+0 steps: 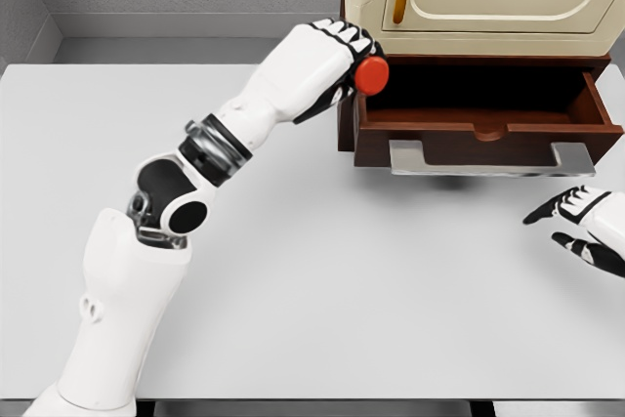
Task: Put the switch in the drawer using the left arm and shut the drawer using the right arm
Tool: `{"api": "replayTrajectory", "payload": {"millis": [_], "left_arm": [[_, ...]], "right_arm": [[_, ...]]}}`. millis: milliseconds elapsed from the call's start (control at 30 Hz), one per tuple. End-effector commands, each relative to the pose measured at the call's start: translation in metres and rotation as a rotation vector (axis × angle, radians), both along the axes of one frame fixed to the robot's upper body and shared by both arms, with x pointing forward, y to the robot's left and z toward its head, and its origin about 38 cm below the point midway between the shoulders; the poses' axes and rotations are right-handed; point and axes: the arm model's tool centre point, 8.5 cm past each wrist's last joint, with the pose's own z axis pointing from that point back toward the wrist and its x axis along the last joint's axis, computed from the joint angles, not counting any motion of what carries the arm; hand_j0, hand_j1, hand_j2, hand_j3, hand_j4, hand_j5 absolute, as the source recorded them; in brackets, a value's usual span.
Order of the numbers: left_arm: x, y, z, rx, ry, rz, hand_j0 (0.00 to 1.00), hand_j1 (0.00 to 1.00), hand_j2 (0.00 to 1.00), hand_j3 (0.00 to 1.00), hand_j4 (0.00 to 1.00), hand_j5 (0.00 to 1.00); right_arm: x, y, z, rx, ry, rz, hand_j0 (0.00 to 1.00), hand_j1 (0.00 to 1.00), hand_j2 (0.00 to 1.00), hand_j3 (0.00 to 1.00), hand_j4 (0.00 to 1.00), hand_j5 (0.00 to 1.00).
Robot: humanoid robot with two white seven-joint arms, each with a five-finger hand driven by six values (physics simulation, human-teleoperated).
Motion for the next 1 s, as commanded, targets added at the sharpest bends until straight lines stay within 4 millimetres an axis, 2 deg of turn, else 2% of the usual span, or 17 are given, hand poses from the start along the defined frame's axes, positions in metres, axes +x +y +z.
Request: {"api": "replayTrajectory", "payload": {"millis": [0,100,300,467,667,900,967], "left_arm": [[0.000,-0.005,-0.001,0.020,-0.006,0.001,0.38,0.38,0.38,0.38,0.38,0.38],[0.004,-0.006,0.000,0.057,-0.025,0.023,0.37,0.37,0.37,0.37,0.37,0.37],[0.005,-0.031,0.002,0.098,-0.017,0.013,0.37,0.37,0.37,0.37,0.37,0.37],[0.004,-0.042,0.012,0.126,-0.056,0.003,0.38,0.38,0.38,0.38,0.38,0.38],[0.007,-0.053,0.012,0.155,-0.059,-0.022,0.38,0.38,0.38,0.38,0.38,0.38],[0.020,-0.053,0.008,0.179,-0.039,-0.007,0.38,0.38,0.38,0.38,0.38,0.38],[0.020,-0.056,0.006,0.203,-0.045,-0.004,0.42,0.42,0.42,0.42,0.42,0.42]], "right_arm": [[0.002,-0.002,0.004,-0.013,-0.001,0.007,0.66,0.66,0.66,0.66,0.66,0.66],[0.001,-0.002,0.004,-0.018,0.003,0.007,0.65,0.65,0.65,0.65,0.65,0.65],[0.001,-0.002,0.003,-0.020,0.004,0.009,0.61,0.61,0.61,0.61,0.61,0.61],[0.001,-0.002,0.003,-0.021,0.004,0.007,0.61,0.61,0.61,0.61,0.61,0.61],[0.001,-0.002,0.004,-0.022,0.004,0.009,0.61,0.61,0.61,0.61,0.61,0.61],[0.001,-0.002,0.004,-0.022,0.004,0.009,0.61,0.61,0.61,0.61,0.61,0.61],[0.001,-0.002,0.004,-0.022,0.002,0.009,0.61,0.61,0.61,0.61,0.61,0.61]]}}
